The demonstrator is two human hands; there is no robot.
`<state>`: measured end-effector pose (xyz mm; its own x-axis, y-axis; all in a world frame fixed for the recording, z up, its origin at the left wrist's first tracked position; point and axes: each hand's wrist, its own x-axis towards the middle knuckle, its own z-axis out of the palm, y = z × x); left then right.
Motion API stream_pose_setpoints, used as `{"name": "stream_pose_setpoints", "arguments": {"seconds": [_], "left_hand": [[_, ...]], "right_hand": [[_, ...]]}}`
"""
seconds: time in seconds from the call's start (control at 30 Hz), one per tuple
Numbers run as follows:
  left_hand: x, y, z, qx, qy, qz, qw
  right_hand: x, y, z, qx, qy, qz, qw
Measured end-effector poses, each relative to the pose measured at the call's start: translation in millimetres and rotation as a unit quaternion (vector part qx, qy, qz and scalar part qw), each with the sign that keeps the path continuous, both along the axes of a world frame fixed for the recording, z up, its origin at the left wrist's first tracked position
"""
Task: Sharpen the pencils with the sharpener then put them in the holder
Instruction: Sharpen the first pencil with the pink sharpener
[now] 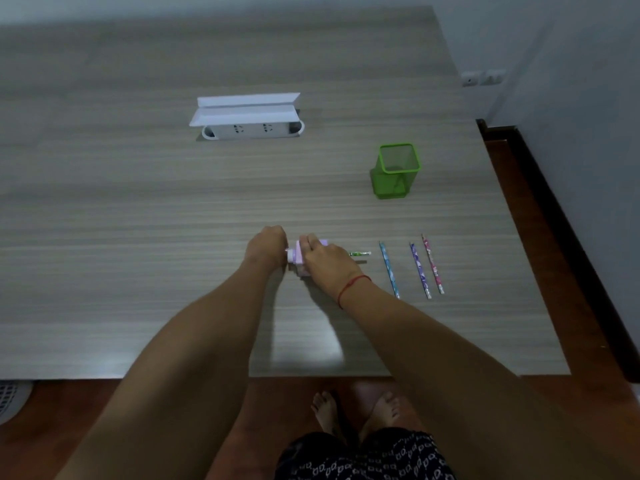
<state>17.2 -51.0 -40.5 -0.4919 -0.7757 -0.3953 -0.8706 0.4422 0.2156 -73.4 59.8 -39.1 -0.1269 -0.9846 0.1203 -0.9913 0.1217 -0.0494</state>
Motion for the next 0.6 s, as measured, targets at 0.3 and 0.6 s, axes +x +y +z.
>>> {"name": "stream_pose_setpoints", "arguments": {"seconds": [0.3, 0.6], "left_hand": [[-9.8, -32.8, 52.5, 0.125, -0.001, -0.046, 0.991], [1.0, -4.7, 36.7, 0.394, -0.184, -0.039, 0.900]], "right_hand": [[1.3, -1.9, 11.7, 0.068, 0.027, 0.015, 0.997], [-2.0, 0.8, 18.1, 0.081, -0.047, 0.028, 0.995]]}}
